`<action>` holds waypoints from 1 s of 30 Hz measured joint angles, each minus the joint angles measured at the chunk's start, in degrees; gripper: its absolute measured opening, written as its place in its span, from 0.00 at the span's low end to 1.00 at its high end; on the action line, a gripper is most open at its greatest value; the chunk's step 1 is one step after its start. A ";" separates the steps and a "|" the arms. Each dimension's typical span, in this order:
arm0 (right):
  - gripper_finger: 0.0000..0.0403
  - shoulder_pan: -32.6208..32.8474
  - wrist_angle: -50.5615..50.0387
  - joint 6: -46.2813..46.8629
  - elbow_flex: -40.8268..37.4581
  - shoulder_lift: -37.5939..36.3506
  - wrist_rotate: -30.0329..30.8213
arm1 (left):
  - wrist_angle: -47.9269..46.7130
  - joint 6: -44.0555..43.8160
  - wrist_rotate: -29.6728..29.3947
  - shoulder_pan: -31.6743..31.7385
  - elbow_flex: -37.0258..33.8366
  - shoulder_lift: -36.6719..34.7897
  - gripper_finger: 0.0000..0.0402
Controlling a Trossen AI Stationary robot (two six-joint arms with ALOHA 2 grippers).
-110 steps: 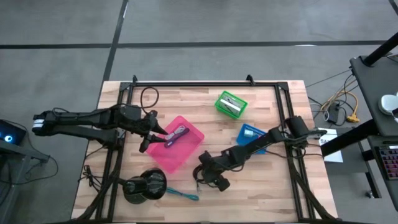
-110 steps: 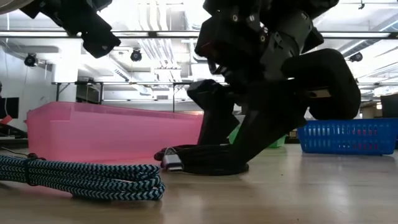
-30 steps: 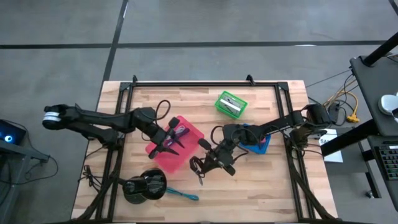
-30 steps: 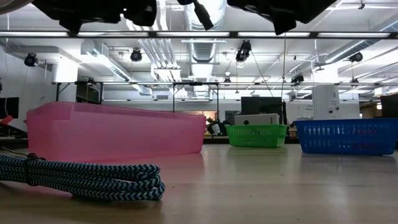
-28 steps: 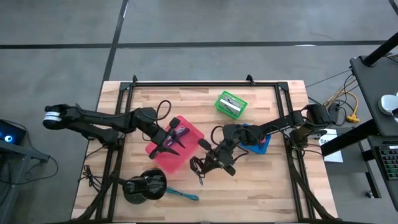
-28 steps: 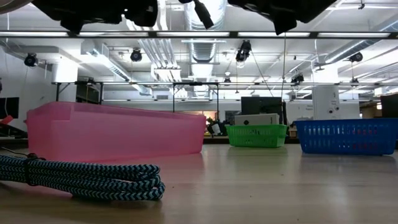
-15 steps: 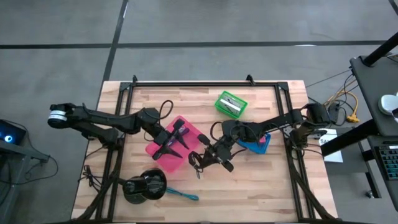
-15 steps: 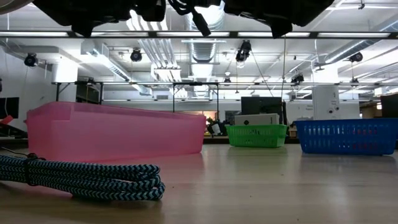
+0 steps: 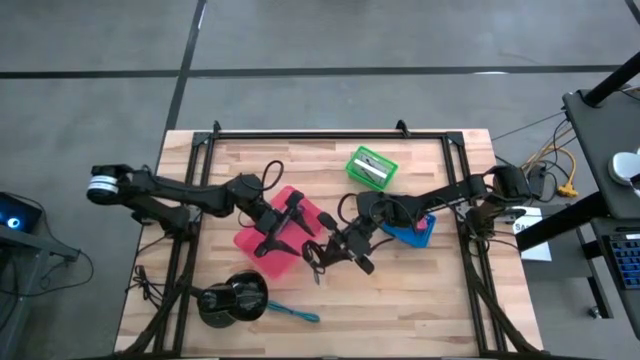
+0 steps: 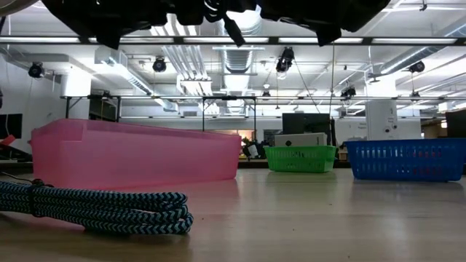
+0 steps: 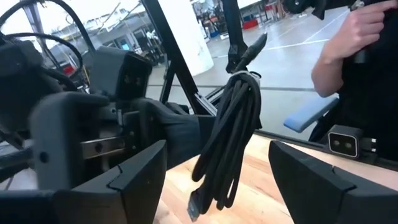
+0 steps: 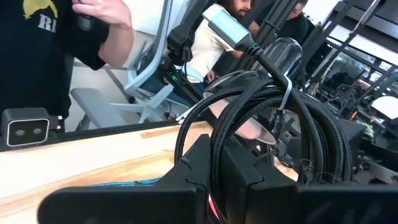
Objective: Pick and place items into bin
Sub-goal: Put the black charger cable into the pink bin
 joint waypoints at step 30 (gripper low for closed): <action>0.03 -1.02 0.17 1.00 0.00 0.02 2.97 | 1.04 3.27 -6.62 0.02 0.31 1.19 0.03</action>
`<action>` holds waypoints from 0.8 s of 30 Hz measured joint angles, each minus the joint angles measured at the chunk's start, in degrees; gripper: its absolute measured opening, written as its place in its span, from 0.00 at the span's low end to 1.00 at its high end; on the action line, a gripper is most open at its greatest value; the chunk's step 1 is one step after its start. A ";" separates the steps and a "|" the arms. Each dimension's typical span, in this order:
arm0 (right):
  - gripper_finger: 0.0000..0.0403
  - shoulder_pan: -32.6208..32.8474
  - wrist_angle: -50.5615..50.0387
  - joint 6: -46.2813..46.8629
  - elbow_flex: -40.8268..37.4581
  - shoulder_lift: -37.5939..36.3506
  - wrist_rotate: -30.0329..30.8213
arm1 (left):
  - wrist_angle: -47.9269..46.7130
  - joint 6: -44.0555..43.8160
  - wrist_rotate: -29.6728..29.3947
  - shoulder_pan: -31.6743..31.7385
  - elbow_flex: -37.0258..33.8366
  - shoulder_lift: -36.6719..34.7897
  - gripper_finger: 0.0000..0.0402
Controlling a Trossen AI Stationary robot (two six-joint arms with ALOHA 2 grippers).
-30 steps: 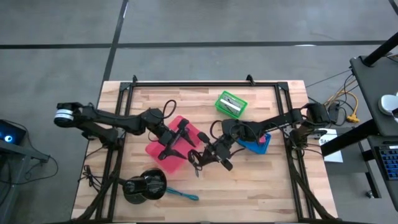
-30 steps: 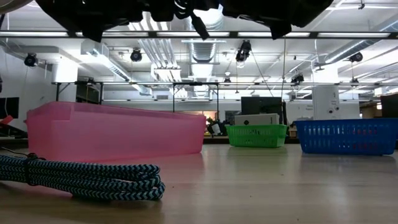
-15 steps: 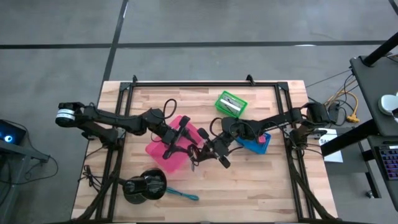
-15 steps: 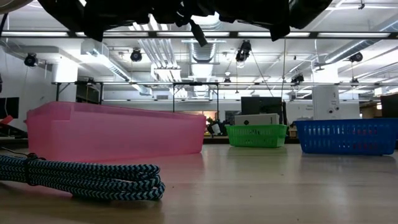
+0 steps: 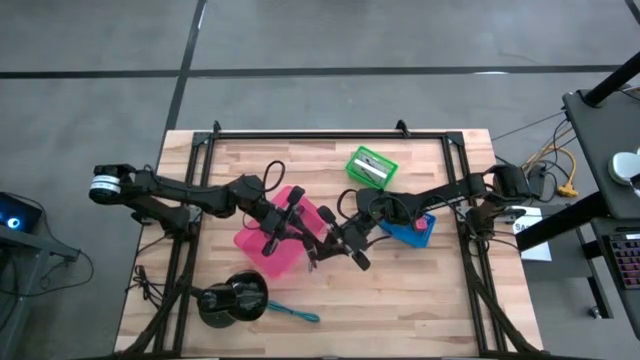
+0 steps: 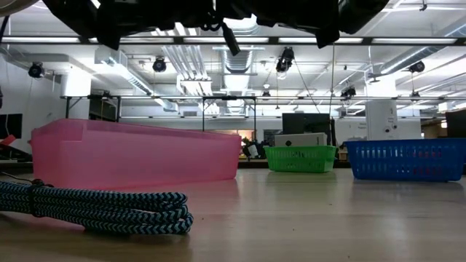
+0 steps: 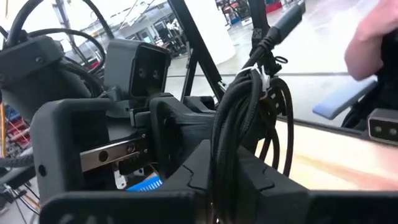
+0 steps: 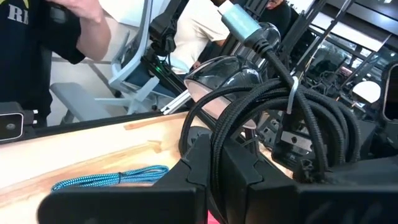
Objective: Pick and place items into bin
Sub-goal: Put the black charger cable into the pink bin
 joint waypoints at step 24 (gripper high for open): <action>0.30 0.02 -30.94 11.97 0.09 -14.04 16.18 | -13.75 -3.07 -5.04 -0.02 -0.56 -10.60 0.03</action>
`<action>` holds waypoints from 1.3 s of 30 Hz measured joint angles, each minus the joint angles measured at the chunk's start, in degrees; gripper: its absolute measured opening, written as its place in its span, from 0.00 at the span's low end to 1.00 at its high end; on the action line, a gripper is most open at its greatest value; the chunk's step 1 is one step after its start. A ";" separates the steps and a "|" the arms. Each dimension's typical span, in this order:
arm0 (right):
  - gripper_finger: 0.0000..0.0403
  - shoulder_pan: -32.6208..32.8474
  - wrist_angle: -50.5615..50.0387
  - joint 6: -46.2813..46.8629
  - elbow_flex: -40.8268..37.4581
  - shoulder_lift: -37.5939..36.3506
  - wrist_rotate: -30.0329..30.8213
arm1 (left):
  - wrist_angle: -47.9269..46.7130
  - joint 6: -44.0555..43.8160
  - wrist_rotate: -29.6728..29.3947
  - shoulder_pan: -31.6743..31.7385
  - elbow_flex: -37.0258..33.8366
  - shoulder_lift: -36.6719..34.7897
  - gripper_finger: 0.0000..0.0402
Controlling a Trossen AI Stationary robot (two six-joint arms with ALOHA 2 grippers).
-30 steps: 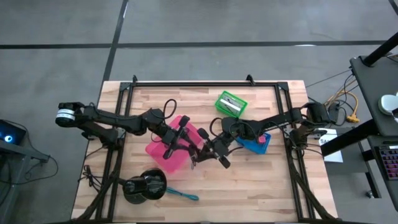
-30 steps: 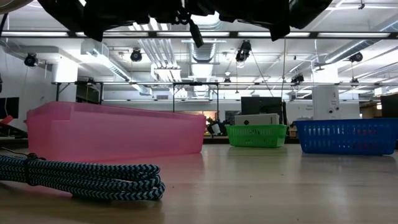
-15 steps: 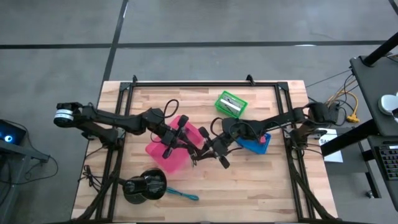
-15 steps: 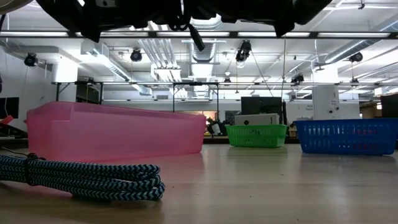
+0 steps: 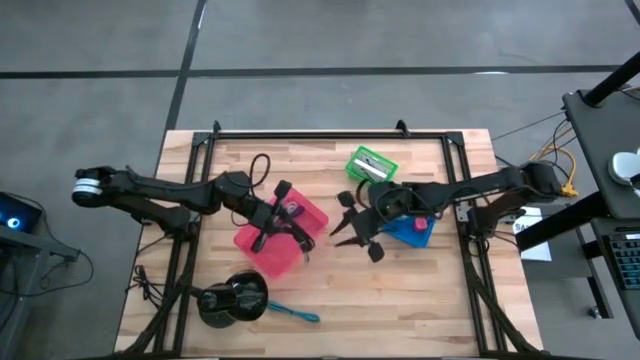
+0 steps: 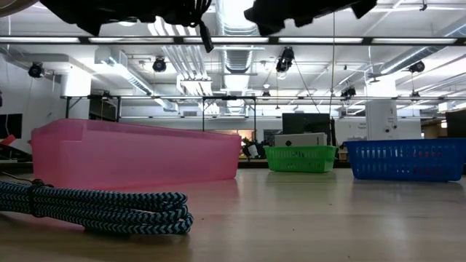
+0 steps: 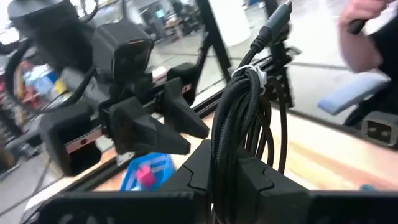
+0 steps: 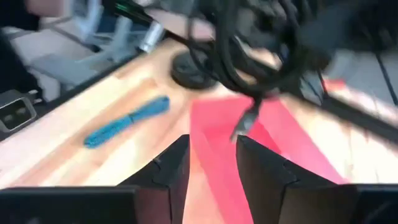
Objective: Pick and place items into bin
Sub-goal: Put the black charger cable into the pink bin
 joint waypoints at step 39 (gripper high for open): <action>0.17 1.33 42.55 -4.64 -26.85 -1.07 19.74 | -14.19 -30.07 -35.29 0.09 1.91 -0.57 0.03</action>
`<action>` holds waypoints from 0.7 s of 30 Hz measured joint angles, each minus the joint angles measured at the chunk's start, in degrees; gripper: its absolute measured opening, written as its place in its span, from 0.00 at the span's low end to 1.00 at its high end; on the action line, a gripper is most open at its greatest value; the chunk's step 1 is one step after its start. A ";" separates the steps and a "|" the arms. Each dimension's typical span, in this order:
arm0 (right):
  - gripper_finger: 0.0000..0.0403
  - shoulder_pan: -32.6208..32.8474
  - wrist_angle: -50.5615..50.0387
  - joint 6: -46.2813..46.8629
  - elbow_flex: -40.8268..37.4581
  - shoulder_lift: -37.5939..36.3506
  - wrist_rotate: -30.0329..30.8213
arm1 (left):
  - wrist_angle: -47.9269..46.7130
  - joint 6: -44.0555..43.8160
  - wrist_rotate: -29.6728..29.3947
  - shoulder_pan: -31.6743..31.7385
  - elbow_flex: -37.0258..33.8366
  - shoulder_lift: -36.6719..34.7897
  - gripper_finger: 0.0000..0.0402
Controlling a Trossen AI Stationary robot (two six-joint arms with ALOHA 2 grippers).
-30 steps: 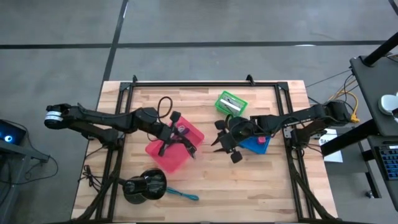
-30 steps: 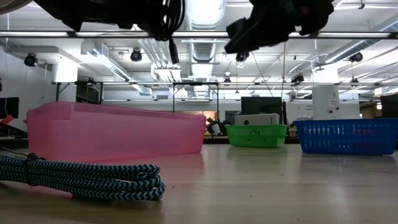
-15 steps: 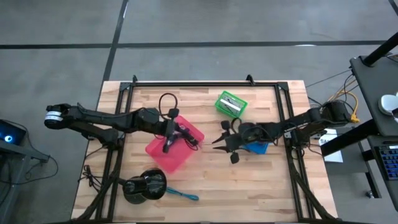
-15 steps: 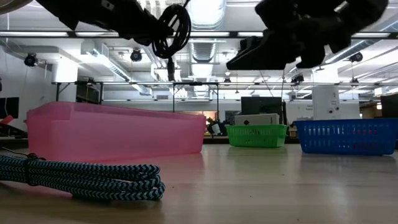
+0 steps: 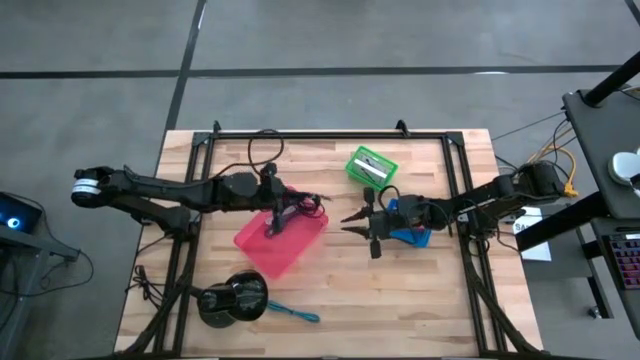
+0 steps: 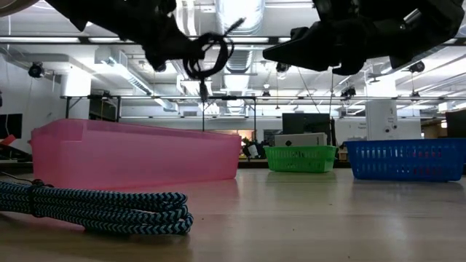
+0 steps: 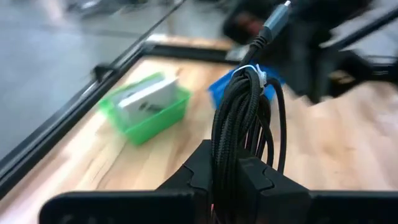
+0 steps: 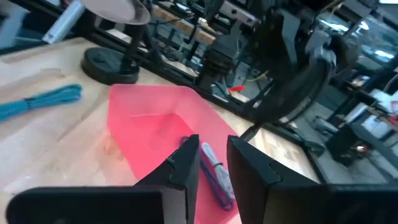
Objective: Pick and place items into bin
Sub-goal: Put the black charger cable into the pink bin
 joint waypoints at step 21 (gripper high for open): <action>0.16 -5.58 -3.11 0.97 -0.04 0.02 0.10 | -42.88 -37.25 -5.39 0.44 12.04 1.46 0.03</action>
